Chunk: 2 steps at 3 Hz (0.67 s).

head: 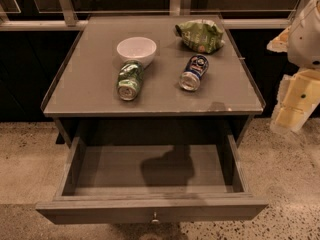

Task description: Place green can into top drawer

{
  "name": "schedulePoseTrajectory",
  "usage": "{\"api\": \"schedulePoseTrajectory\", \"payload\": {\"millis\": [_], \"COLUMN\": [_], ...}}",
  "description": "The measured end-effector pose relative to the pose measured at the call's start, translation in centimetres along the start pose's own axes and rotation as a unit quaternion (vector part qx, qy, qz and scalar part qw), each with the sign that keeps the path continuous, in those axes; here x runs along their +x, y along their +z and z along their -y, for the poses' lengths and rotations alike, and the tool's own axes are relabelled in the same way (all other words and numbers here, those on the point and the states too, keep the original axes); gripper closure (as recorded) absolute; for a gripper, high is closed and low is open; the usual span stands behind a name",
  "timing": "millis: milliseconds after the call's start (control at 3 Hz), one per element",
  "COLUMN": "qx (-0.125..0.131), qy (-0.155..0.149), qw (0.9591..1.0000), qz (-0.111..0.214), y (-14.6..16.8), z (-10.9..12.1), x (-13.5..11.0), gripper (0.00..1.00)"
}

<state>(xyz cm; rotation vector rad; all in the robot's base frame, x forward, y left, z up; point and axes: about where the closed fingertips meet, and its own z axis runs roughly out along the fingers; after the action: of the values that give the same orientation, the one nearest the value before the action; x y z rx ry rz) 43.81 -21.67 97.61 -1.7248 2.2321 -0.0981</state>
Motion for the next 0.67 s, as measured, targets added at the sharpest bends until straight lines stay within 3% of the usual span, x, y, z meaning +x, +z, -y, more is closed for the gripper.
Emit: {"api": "schedulePoseTrajectory", "payload": {"millis": [333, 667], "qx": [0.000, 0.019], "qy": [0.000, 0.010], "qw": [1.0000, 0.9992], "qz": [0.000, 0.033], "y": [0.0, 0.5], "z": [0.0, -0.2], "x": [0.0, -1.5], "gripper": [0.00, 0.00]}}
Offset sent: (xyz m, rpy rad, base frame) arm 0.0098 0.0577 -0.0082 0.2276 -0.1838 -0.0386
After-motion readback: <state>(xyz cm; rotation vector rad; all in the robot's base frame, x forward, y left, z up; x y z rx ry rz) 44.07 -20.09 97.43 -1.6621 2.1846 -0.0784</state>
